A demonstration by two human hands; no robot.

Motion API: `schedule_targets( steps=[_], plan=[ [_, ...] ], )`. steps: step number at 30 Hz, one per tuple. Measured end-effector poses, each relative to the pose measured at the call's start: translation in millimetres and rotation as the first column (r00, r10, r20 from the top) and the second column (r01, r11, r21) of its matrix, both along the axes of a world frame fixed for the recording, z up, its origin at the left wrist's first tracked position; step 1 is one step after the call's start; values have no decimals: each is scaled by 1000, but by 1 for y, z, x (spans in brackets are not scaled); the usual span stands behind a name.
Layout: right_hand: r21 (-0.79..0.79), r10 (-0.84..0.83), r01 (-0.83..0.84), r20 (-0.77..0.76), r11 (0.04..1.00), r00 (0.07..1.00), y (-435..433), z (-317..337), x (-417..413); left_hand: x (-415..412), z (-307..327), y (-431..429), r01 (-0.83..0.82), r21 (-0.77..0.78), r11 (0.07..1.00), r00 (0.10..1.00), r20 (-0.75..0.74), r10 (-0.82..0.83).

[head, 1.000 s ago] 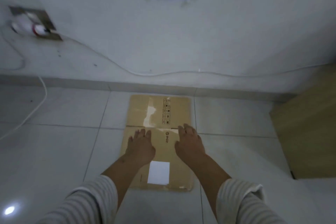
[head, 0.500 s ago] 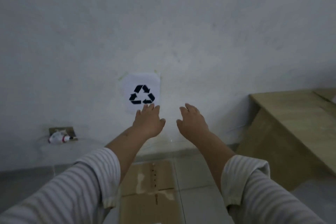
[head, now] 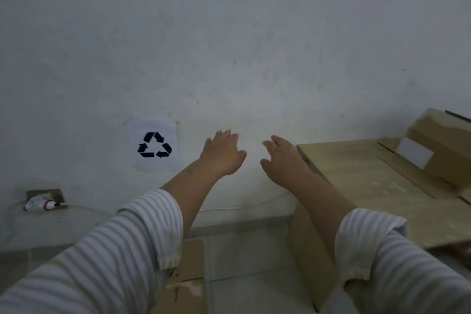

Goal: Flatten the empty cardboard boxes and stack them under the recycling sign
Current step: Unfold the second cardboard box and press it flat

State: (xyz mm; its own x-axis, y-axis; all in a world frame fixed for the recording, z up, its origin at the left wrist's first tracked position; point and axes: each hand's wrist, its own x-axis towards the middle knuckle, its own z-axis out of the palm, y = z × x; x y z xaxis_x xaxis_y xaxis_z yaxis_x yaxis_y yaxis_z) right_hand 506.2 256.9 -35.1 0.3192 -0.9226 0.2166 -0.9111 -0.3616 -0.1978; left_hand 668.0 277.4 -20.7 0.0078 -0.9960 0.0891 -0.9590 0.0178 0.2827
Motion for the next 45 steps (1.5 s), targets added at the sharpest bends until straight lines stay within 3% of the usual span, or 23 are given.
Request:
schedule_targets(
  steps=[8,18,26,38,45],
  plan=[
    [-36,-11,13,65,999,998,-45,19,-146,-143,12,-43,51,-9,999,999,15,-51],
    [118,-97,87,76,989,992,-155,-26,-278,-279,-19,-178,137,78,987,990,27,-140],
    [122,-191,178,102,976,976,-222,-25,-413,-420,-13,-258,244,62,968,969,33,-246],
    [124,-75,70,37,990,997,-282,-18,-642,-644,-33,-300,107,90,990,990,-100,-98],
    [130,-37,26,77,991,996,-330,-19,-719,-729,-42,-336,77,59,995,987,-145,-67]
  ],
)
